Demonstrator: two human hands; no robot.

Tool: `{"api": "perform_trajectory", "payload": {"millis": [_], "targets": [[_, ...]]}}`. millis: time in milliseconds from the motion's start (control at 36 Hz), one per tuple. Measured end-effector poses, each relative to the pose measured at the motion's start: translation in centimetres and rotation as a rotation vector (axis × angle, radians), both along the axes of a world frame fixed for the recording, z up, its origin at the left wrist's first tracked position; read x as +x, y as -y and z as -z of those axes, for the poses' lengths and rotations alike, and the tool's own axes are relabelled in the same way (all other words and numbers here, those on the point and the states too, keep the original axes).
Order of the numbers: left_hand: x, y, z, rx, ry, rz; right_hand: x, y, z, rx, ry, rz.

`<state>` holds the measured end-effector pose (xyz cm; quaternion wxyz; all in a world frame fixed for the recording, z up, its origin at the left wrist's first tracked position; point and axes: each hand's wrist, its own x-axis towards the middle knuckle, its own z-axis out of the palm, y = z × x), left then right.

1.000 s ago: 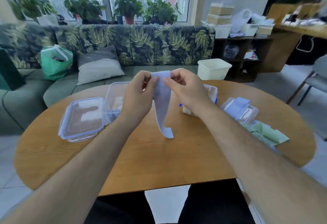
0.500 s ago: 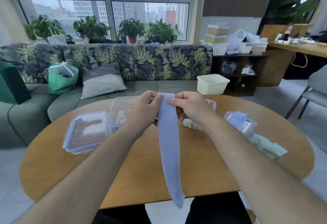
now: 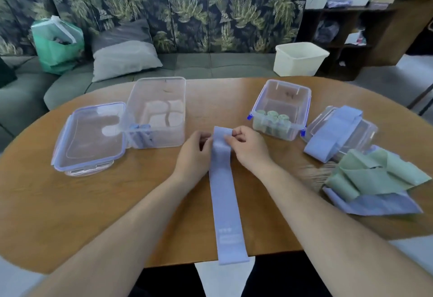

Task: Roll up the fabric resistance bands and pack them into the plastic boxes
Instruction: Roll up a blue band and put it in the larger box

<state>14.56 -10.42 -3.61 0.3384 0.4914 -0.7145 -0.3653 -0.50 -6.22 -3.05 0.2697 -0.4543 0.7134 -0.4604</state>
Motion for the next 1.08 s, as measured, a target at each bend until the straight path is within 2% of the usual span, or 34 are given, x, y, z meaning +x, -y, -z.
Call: {"api": "perform_trajectory", "payload": {"millis": [139, 278, 389, 639, 806, 944, 1083], "targets": [[-0.5, 0.5, 0.8, -0.118, 0.023, -0.042, -0.1, 0.2, 1.1, -0.063, -0.038, 0.062], [-0.5, 0.6, 1.9, -0.213, 0.123, -0.071, -0.1, 0.1, 2.2, -0.104, -0.225, 0.056], [-0.6, 0.2, 2.0, -0.228, 0.19, -0.092, 0.0, 0.2, 2.3, -0.104, -0.301, 0.011], [-0.6, 0.1, 1.7, -0.216, 0.169, -0.036, 0.1, 0.0, 2.3, -0.068, -0.273, -0.064], [-0.4, -0.3, 1.5, -0.22, 0.112, -0.114, 0.5, -0.3, 2.2, -0.093, -0.343, -0.011], [-0.3, -0.4, 1.2, -0.19, 0.102, -0.052, 0.9, -1.0, 2.2, -0.081, -0.328, -0.041], [0.0, -0.8, 1.3, -0.177, 0.12, -0.082, 1.2, -1.7, 1.8, -0.101, -0.327, 0.021]]}}
